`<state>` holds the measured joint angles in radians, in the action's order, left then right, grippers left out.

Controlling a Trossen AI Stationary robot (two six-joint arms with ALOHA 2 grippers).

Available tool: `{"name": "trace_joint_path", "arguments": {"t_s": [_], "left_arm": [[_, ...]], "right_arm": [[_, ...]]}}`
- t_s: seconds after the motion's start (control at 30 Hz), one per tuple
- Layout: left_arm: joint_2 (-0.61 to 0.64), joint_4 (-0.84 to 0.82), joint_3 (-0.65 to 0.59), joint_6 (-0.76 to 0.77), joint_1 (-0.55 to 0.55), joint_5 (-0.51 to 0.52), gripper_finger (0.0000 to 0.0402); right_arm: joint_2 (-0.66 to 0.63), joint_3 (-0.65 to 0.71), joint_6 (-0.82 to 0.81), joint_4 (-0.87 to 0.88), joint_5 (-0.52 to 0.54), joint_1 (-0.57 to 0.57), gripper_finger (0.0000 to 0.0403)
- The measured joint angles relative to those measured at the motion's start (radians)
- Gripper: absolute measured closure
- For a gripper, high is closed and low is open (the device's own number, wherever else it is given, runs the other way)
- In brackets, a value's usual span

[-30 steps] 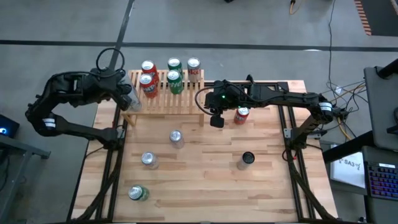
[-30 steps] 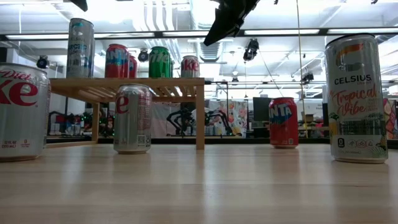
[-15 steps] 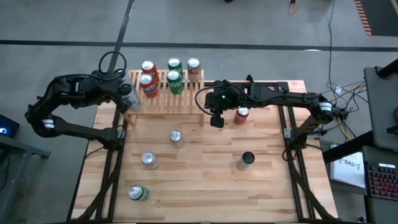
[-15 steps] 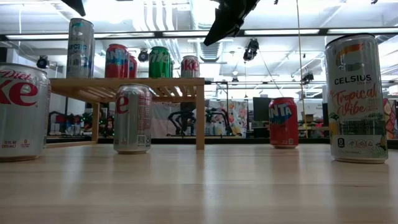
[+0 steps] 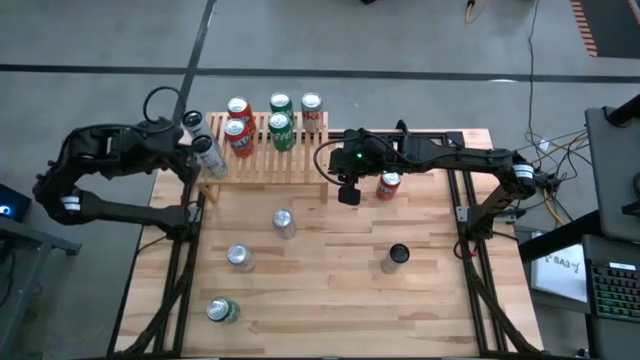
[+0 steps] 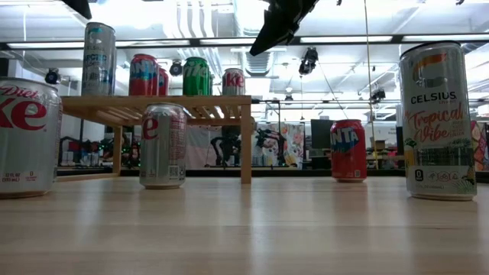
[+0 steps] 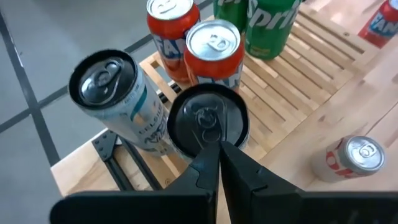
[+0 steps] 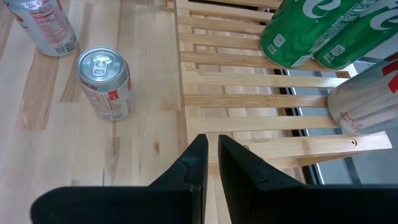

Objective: Place canned beverage on shelf
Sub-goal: Put the top white/blue soda can on the shelf aligned with the other white/blue soda can

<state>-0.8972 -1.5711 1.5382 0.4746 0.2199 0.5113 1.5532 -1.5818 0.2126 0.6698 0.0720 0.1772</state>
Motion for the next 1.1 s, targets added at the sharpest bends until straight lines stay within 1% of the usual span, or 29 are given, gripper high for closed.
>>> {"name": "trace_joint_path", "arguments": {"t_s": [0.13, 0.43, 0.9, 1.1], "left_arm": [[0.001, 0.000, -0.028, 0.009, 0.000, 0.000, 0.0402], [-0.008, 0.003, -0.029, 0.015, 0.000, 0.003, 0.0401], [0.021, 0.002, -0.030, 0.043, 0.000, 0.002, 0.0401], [0.005, 0.111, -0.030, 0.048, 0.000, 0.001, 0.0401]], "right_arm": [[0.000, 0.000, 0.000, 0.001, 0.000, 0.000, 0.0376], [0.000, 0.000, -0.002, 0.001, 0.000, 0.000, 0.0376], [0.000, 0.000, 0.007, 0.000, 0.000, 0.000, 0.0376], [0.000, 0.000, 0.014, -0.028, 0.000, 0.000, 0.0376]]}}
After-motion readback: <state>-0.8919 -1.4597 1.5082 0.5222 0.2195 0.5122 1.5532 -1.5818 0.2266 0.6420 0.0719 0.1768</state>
